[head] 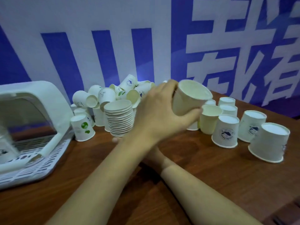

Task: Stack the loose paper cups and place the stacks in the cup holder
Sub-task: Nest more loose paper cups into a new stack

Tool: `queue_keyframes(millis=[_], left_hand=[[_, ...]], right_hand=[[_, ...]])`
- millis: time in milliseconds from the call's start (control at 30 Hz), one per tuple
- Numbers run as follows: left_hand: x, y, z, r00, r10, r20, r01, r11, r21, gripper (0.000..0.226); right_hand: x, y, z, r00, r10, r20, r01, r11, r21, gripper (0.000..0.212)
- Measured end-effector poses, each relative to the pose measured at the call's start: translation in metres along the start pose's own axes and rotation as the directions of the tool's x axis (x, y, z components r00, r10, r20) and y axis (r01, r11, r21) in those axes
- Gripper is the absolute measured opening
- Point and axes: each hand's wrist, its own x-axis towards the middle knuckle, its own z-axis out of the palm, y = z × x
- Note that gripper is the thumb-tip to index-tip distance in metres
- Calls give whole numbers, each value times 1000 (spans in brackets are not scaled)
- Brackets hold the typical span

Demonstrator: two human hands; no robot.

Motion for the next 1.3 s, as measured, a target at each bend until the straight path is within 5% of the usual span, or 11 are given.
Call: queue_keyframes(millis=[100, 167, 433, 800, 1033, 1200, 1300], left_hand=[[14, -41, -53, 932, -211, -293, 200, 978, -68, 56], [12, -70, -85, 875, -313, -369, 310, 948, -70, 56], [-8, -131, -100, 785, -592, -184, 532, 796, -291, 52], [-7, -126, -96, 831, -523, -192, 434, 824, -365, 54], [-10, -125, -81, 902, -432, 1, 432, 901, -41, 56], [-7, -126, -79, 928, -371, 42, 373, 921, -113, 89], [-6, -119, -68, 926, -377, 35, 378, 920, -100, 81]], right_hand=[[6, 14, 3, 995, 39, -96, -40, 999, -7, 68], [8, 15, 7, 995, 19, -95, -20, 1000, -7, 69], [10, 13, 5, 992, -23, -125, 22, 1000, -11, 72], [9, 10, 4, 993, -38, -108, 36, 999, -21, 76], [8, 7, 3, 993, -32, -115, 36, 999, 29, 68], [8, 6, 5, 994, -36, -103, 36, 999, 5, 75], [8, 7, 5, 993, -41, -114, 40, 999, -7, 75]])
